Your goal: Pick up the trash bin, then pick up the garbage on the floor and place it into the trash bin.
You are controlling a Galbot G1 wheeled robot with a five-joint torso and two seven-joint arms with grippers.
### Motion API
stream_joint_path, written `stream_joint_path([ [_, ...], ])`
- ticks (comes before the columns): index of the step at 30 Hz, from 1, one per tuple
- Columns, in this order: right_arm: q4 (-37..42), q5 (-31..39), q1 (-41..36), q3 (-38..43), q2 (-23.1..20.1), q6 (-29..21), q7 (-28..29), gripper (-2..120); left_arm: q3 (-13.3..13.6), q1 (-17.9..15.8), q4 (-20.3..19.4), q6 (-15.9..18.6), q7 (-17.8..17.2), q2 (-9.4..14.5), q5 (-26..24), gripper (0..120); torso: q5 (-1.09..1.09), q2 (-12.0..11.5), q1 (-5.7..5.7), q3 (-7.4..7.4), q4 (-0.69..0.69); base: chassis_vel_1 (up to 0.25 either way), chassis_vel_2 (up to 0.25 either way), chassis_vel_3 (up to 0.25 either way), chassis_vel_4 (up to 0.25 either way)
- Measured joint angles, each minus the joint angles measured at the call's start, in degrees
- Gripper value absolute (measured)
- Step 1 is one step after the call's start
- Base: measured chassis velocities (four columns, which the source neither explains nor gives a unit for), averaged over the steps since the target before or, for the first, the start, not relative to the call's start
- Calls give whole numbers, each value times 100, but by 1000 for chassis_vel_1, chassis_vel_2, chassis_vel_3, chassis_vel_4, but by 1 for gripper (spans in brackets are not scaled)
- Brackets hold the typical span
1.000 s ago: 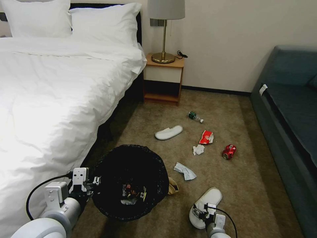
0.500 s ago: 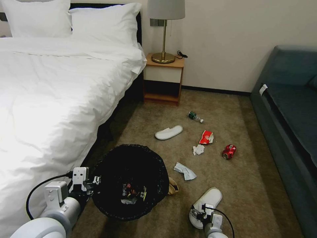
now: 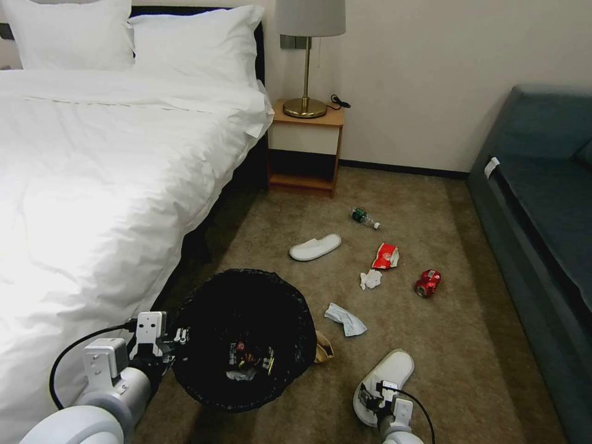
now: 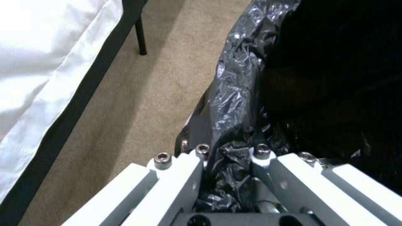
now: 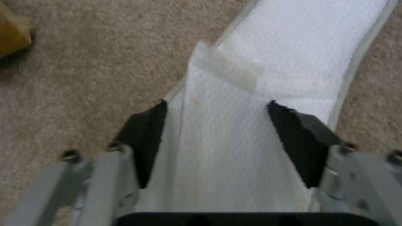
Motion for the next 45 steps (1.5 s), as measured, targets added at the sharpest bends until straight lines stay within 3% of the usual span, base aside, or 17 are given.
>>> stream_joint_path([
  [4,0,9,10,3,-7,0,-4,42,-10,-7,0,0,4,-1,-2,2,0,0,0,0,0,0,0,0,0],
  [7,-1,12,15,3,-7,-1,-4,36,-11,-13,0,0,5,-2,-3,2,0,0,0,0,0,0,0,0,0],
  [9,-1,37,35,7,-3,-9,-4,22,-11,-35,0,0,18,-2,-7,2,0,0,0,0,0,0,0,0,0],
  [16,-21,63,78,20,7,-16,22,1,-17,-55,0,0,31,9,-15,2,0,0,0,0,0,0,0,0,0],
  [32,886,-40,45,152,-265,281,360,0,12,-46,0,0,35,-15,4,2,1,0,0,0,0,0,0,0,0],
  [37,2562,-93,38,413,-708,-64,203,0,-3,-3,0,0,35,-9,7,2,0,0,0,0,0,0,0,0,0],
  [43,3587,-110,170,707,-761,-645,-336,0,8,-2,0,0,30,-15,12,2,1,-1,0,1,-1,0,0,0,0],
  [45,4201,64,406,668,-1108,-890,-573,0,15,-7,0,0,22,-5,13,2,1,0,0,1,0,0,0,0,0],
])
